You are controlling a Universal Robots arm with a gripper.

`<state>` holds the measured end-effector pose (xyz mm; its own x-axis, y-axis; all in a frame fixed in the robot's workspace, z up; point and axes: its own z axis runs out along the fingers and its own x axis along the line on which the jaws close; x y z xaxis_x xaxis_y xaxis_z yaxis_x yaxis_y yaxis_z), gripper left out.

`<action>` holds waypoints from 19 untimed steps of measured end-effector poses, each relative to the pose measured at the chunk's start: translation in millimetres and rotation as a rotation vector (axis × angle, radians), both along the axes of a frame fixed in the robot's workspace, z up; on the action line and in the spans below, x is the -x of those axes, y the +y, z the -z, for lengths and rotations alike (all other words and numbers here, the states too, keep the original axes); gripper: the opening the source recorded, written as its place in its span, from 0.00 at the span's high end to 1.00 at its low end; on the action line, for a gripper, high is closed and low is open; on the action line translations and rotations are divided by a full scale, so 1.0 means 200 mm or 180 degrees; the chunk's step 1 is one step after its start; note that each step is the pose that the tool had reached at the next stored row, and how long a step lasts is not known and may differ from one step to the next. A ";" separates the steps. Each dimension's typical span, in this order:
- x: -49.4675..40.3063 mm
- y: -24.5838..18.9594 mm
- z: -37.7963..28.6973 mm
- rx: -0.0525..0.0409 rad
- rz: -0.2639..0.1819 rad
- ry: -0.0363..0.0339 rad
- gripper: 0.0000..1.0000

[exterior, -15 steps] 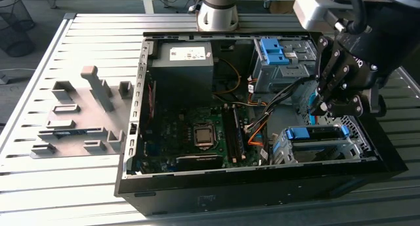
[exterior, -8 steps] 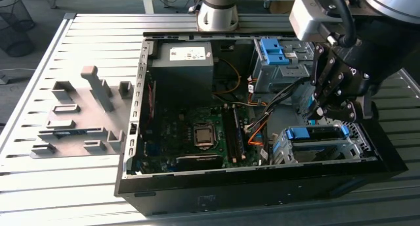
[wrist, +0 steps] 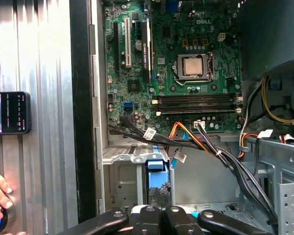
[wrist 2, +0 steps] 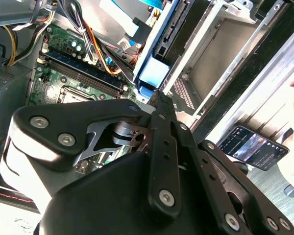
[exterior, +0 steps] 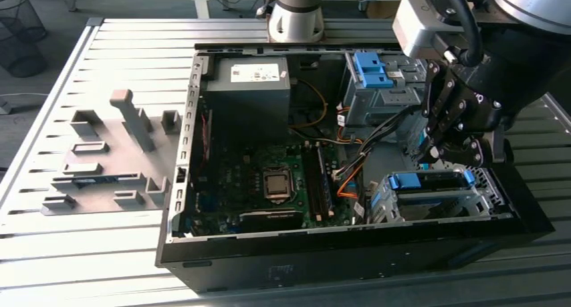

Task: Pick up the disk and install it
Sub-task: 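Insert the first disk wire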

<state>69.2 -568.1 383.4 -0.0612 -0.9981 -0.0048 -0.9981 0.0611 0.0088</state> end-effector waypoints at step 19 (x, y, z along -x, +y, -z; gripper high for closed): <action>-0.228 0.000 0.019 0.0000 0.0000 0.0001 0.89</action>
